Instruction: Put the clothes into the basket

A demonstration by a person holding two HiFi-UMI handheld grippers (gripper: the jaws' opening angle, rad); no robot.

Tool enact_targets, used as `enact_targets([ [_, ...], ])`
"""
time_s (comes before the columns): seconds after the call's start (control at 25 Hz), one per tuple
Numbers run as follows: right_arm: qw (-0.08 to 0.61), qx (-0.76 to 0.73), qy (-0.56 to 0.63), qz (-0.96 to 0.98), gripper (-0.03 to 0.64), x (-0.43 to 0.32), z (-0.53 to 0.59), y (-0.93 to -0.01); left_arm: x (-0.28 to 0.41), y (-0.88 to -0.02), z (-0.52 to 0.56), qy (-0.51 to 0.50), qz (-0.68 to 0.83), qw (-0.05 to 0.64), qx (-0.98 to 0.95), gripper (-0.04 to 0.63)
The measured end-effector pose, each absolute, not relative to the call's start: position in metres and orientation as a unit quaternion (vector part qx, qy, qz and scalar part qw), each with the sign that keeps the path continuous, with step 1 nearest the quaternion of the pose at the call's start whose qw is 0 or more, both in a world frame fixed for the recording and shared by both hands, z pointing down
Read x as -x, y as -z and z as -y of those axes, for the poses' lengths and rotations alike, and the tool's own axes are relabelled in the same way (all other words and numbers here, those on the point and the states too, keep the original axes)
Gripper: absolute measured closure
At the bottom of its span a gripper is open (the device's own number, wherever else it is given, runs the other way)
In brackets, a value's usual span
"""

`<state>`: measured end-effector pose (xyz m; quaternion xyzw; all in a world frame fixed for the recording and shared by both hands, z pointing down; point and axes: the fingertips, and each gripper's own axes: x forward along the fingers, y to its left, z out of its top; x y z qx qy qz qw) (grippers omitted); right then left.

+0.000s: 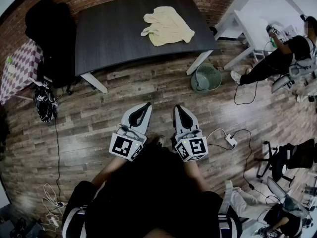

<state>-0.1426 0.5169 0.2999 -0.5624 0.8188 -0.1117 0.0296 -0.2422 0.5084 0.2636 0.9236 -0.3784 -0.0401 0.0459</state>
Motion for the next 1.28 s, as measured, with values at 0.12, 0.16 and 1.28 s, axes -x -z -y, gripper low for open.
enact_targets([
  [0.12,0.030,0.562,0.109,-0.819,0.618,0.140,-0.515,-0.301,0.239,-0.267,-0.507,0.040,0.377,0.047,-0.924,0.594],
  [0.16,0.030,0.562,0.109,-0.820,0.618,0.139,-0.515,-0.302,0.238,-0.267,-0.507,0.040,0.377,0.048,-0.924,0.594],
  [1.28,0.041,0.501,0.125,-0.855,0.618,0.076,-0.514,-0.325,0.163,-0.298,-0.509,-0.001,0.412,0.066,-0.909,0.594],
])
